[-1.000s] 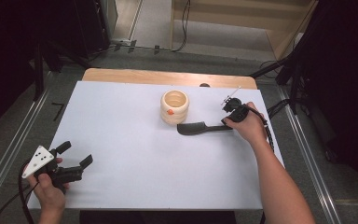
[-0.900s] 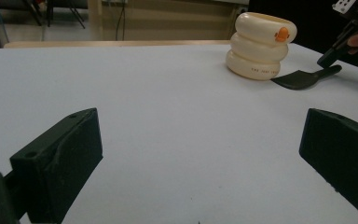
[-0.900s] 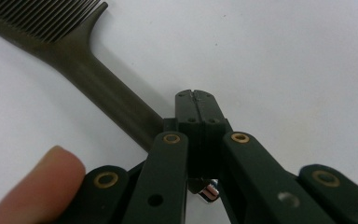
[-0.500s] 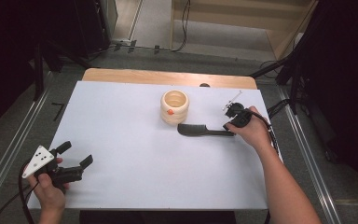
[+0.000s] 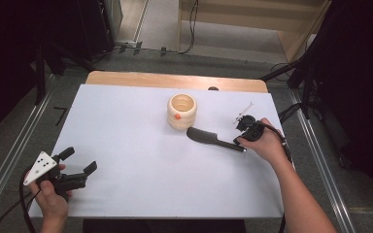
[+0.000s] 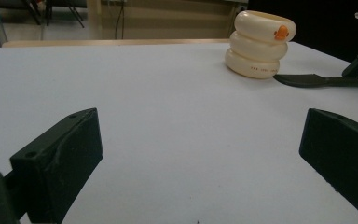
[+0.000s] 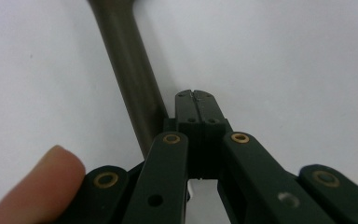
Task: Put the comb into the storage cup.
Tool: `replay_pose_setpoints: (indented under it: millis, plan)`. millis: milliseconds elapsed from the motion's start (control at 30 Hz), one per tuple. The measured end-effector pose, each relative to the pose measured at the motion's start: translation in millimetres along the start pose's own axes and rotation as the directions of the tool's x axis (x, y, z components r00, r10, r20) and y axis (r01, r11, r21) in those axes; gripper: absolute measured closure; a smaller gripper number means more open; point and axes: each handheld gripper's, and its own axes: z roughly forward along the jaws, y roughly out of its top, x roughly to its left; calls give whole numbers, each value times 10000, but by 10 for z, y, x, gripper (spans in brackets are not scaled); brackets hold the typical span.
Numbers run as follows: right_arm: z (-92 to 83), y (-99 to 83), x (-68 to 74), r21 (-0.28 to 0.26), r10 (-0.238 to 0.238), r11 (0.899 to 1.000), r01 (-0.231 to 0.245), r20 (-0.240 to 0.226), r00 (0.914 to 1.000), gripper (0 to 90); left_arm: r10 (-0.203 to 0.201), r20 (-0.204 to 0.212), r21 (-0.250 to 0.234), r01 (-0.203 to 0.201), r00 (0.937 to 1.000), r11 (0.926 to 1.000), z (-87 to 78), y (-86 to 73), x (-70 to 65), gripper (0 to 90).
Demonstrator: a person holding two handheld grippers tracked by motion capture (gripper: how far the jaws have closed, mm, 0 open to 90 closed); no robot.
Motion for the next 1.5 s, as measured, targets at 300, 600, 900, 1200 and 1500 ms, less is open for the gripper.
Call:
replay_pose_setpoints:
  millis: [300, 600, 900, 1200, 1500]
  plan:
    - [13, -126, 124, 32, -1, 10000, 2, -297, 9996, 881, 0, -6, -2, 0, 10000, 10000, -2, -1, -2, 0]
    - [-161, -113, 129, -643, 712, 9955, -699, 179, 9973, 702, -14, -80, -55, 13, 10000, 10000, -6, -1, 0, 0]
    - [-295, 84, 199, -615, 454, 9970, -473, -319, 9985, 329, -27, -59, -50, 27, 10000, 10000, -5, -2, -1, 0]
    - [-101, 294, 285, 218, 343, 9992, -325, -874, 9956, 481, -29, -23, -49, 29, 10000, 10000, -10, 0, 7, 0]
    - [61, 395, 324, 705, 53, 9975, -26, -387, 9992, 625, -42, -18, -59, 42, 10000, 10000, -9, 0, 10, 0]
